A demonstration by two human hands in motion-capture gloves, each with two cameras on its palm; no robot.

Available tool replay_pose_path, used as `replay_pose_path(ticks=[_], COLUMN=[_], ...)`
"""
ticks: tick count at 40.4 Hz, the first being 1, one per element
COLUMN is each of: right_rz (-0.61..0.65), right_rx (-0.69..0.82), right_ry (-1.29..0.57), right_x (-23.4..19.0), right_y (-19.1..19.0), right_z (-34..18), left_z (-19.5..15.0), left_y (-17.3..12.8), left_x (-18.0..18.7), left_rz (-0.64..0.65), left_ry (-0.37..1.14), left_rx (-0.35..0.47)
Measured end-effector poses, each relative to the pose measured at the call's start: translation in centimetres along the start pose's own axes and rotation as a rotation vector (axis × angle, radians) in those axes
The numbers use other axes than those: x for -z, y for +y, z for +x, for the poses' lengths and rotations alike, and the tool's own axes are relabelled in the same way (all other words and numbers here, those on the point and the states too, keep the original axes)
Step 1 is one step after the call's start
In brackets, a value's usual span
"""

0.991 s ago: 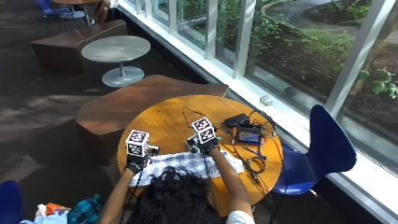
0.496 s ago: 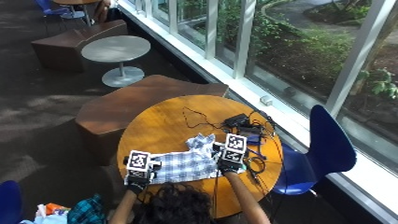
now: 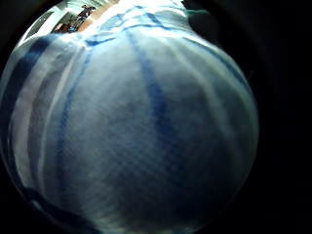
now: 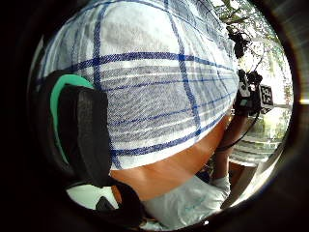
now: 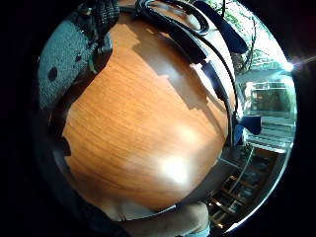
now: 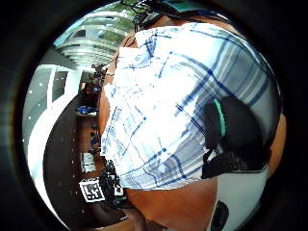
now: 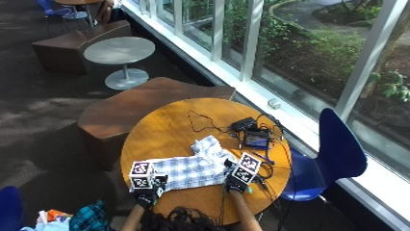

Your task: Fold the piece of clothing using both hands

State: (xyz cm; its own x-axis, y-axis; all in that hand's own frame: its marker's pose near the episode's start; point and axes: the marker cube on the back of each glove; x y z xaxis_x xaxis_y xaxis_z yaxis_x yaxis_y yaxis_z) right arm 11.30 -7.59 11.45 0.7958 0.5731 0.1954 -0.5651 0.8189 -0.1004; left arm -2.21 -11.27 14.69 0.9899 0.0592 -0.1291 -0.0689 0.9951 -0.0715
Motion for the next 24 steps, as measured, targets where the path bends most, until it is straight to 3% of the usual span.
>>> replay_pose_path(ticks=[8, 15, 19, 24], right_rz=[0.082, 0.145, 0.235, 0.327], right_rx=[-0.032, -0.046, 0.021, 0.183], right_ry=[-0.133, -0.441, -0.584, -0.539], right_x=[0.5, 4.7, 9.0, 13.1], right_y=[-1.8, -2.8, -2.4, 0.6], right_z=[0.3, 0.4, -1.5, -6.9], left_z=[1.6, 4.3, 5.6, 4.5], left_y=[-0.6, -2.6, -3.4, -2.7], left_x=[0.0, 0.0, 0.9, 3.5], left_rz=[-0.002, -0.057, -0.091, 0.001], left_ry=[0.002, -0.011, -0.006, 0.097], left_rx=[-0.017, -0.066, -0.098, -0.082])
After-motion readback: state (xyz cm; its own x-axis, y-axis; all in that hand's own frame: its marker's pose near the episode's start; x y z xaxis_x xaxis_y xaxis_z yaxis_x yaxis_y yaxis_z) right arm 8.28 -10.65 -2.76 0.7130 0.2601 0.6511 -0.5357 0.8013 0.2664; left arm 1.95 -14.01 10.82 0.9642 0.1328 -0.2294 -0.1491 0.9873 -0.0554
